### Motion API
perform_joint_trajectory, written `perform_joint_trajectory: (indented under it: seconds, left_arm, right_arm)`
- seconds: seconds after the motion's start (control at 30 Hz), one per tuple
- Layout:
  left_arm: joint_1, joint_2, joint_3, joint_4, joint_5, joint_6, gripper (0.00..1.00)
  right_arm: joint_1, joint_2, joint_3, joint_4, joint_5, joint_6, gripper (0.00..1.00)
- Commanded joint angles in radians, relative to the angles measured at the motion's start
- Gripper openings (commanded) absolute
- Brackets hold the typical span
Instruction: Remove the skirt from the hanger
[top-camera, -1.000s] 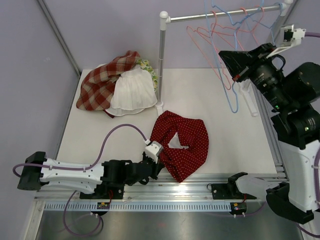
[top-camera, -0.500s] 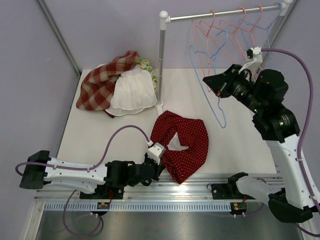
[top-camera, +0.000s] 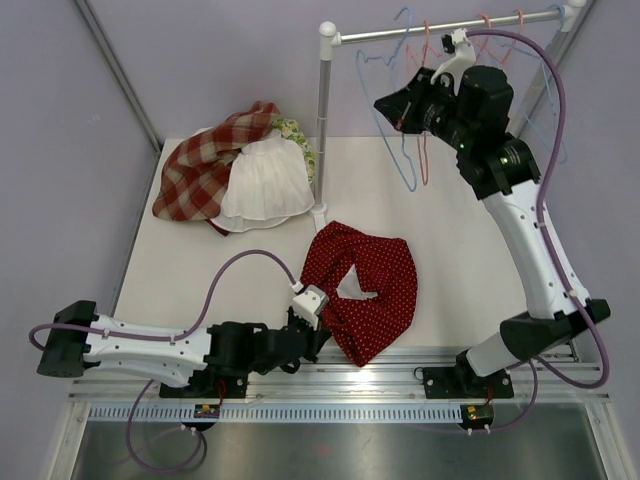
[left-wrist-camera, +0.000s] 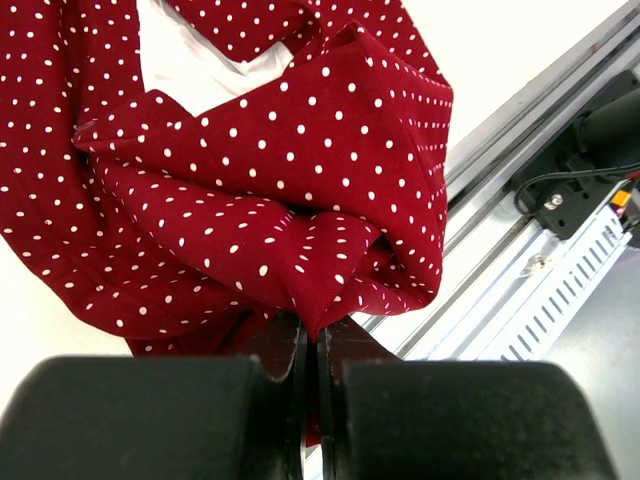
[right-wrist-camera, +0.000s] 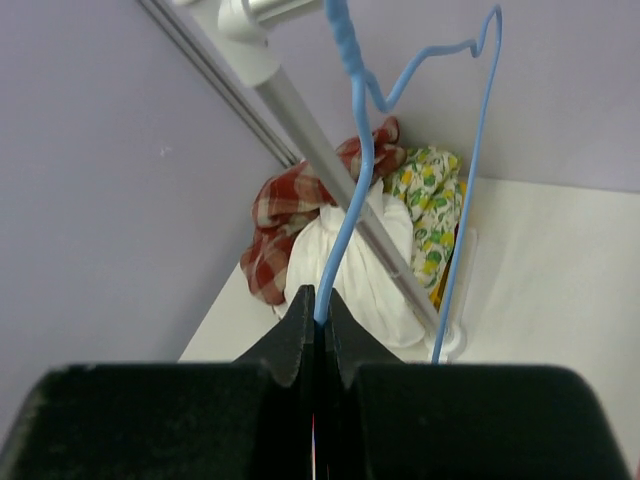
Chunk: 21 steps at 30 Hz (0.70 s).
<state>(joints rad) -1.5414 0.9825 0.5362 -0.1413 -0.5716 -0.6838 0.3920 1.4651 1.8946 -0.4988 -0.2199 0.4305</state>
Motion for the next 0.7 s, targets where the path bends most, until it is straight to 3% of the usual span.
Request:
perform_joint_trajectory:
  seconds: [0.0, 0.23, 0.33, 0.5, 0.57, 0.6, 0.63, 0.67]
  left_arm:
    - [-0.014, -0.039, 0.005, 0.023, -0.054, -0.031, 0.0]
    - [-0.02, -0.105, 0.054, -0.087, -0.105, -0.02, 0.0]
    - [-0.019, -0.111, 0.157, -0.171, -0.155, 0.041, 0.0]
    - [0.048, -0.051, 0.41, -0.294, -0.264, 0.297, 0.0]
    - [0.122, -0.015, 0.538, -0.302, -0.213, 0.434, 0.0]
    - [0.212, -0.002, 0.576, -0.293, -0.186, 0.482, 0.0]
    - [0.268, 0.01, 0.62, -0.284, -0.154, 0.525, 0.0]
    - [0.387, 0.045, 0.707, -0.278, -0.092, 0.605, 0.0]
  right_arm:
    - [-0.001, 0.112, 0.15, 0.059, 0.028, -0.055, 0.0]
    - [-0.001, 0.311, 0.316, 0.01, 0.086, -0.081, 0.0]
    - [0.001, 0.253, 0.195, 0.055, 0.088, -0.059, 0.0]
    - [-0.001, 0.15, 0.063, 0.089, 0.122, -0.055, 0.0]
    - [-0.001, 0.117, 0.049, 0.066, 0.128, -0.062, 0.19]
    - [-0.001, 0.106, 0.047, 0.059, 0.137, -0.065, 0.35]
    - [-0.001, 0.081, 0.038, 0.051, 0.142, -0.068, 0.76]
    - [-0.001, 0.054, 0.023, 0.036, 0.154, -0.072, 0.93]
